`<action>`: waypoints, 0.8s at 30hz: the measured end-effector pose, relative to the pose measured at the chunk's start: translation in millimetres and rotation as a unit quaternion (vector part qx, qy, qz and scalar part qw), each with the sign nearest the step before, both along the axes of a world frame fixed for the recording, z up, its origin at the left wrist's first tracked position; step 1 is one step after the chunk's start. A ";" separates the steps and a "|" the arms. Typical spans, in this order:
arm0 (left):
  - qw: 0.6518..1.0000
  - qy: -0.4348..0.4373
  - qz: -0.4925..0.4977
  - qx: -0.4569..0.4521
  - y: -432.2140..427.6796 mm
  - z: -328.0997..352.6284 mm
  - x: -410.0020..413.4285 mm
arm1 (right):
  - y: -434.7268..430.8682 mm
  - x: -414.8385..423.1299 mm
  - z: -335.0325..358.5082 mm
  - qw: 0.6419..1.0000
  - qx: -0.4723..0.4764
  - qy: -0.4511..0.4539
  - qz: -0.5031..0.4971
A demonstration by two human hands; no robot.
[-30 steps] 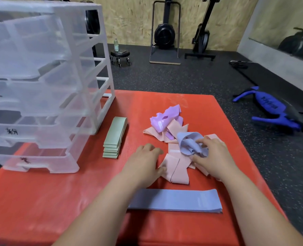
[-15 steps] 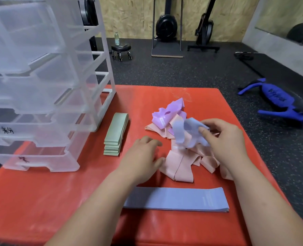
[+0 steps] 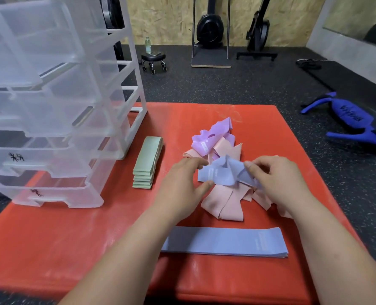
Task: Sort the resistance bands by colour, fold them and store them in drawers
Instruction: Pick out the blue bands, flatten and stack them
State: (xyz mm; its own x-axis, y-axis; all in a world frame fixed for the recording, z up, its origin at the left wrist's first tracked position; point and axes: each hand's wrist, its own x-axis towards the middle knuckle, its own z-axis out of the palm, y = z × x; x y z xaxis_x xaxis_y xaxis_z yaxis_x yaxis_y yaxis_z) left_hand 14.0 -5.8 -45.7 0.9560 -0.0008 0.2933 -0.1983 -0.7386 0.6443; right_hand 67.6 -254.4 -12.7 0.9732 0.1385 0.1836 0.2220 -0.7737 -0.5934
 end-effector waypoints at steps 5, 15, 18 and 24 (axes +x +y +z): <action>0.996 0.064 0.010 0.065 7.3 -10.8 2.0 | -10.6 -0.4 -3.3 0.978 -0.189 0.074 -0.042; 0.990 0.135 0.030 0.029 0.4 -26.0 29.0 | -2.7 -2.6 -10.9 0.988 -0.126 0.086 -0.024; 0.992 0.111 0.056 0.029 -6.3 -26.2 33.5 | -3.5 -1.1 -11.2 0.991 -0.115 0.061 -0.030; 0.997 -0.045 0.013 -0.054 -6.7 -0.2 33.6 | 8.2 -0.5 -2.2 0.994 -0.045 -0.073 0.062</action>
